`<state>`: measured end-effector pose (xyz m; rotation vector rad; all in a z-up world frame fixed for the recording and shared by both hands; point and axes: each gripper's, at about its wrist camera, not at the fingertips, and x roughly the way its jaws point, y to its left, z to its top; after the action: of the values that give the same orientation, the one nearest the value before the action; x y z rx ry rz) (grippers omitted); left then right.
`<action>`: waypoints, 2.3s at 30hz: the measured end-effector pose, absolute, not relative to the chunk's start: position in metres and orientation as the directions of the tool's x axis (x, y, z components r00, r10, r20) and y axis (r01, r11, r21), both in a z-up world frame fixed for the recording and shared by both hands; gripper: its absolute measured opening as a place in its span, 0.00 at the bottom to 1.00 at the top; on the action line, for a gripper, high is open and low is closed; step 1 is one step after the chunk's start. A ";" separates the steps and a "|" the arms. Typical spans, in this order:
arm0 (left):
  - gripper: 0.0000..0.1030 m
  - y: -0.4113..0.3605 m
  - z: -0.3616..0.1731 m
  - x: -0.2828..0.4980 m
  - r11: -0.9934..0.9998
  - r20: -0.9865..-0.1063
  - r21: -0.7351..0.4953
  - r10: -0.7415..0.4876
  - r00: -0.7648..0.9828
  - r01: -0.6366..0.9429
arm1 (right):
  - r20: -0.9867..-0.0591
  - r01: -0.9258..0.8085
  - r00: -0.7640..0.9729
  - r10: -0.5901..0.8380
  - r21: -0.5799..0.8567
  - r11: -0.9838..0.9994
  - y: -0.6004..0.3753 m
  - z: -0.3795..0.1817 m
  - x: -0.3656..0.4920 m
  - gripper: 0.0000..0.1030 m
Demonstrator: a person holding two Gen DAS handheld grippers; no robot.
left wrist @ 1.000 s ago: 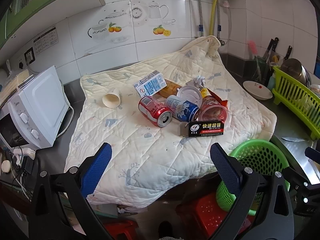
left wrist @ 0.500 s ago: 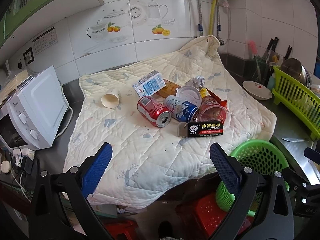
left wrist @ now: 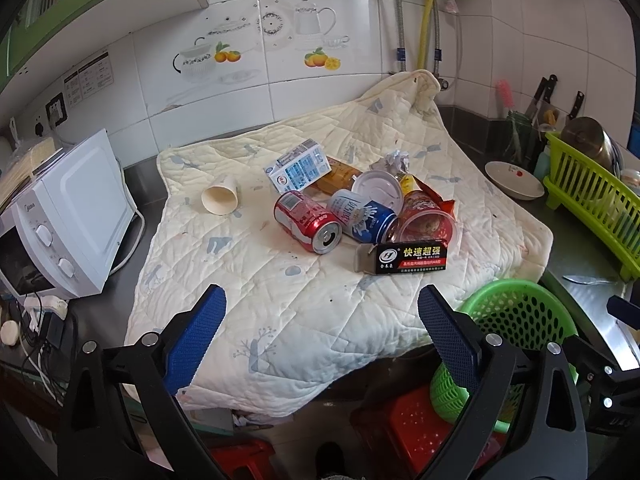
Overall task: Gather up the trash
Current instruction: 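Move both tools toward the trash on the quilted cloth, then reach down and grasp the orange snack bag with the right tool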
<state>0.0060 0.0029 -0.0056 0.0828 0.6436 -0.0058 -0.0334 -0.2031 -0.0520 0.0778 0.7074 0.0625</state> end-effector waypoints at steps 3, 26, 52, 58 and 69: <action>0.92 0.003 -0.008 0.007 0.997 -0.600 0.073 0.022 0.800 0.028 | -0.645 -0.035 0.759 0.088 0.095 0.995 -0.200 -0.052 -0.033 0.93; 0.89 0.037 -0.005 0.025 0.998 -0.621 0.061 0.046 0.782 -0.010 | -0.665 -0.067 0.738 0.115 0.098 0.993 -0.178 -0.053 -0.005 0.93; 0.86 0.084 -0.017 0.073 0.997 -0.656 0.052 0.070 0.752 -0.048 | -0.697 -0.062 0.705 0.131 0.123 0.990 -0.163 -0.054 0.082 0.93; 0.86 0.095 -0.020 0.086 0.997 -0.663 0.046 0.074 0.745 -0.058 | -0.696 -0.059 0.706 0.131 0.127 0.990 -0.166 -0.045 0.120 0.93; 0.84 0.119 -0.029 0.109 0.995 -0.683 0.035 0.089 0.725 -0.089 | -0.713 -0.083 0.693 0.104 0.065 0.994 -0.159 -0.046 0.190 0.87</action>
<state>0.1093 0.1190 -0.0287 -0.0006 0.7531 0.0982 0.1896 -0.1585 -0.0461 0.0283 0.7982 0.1042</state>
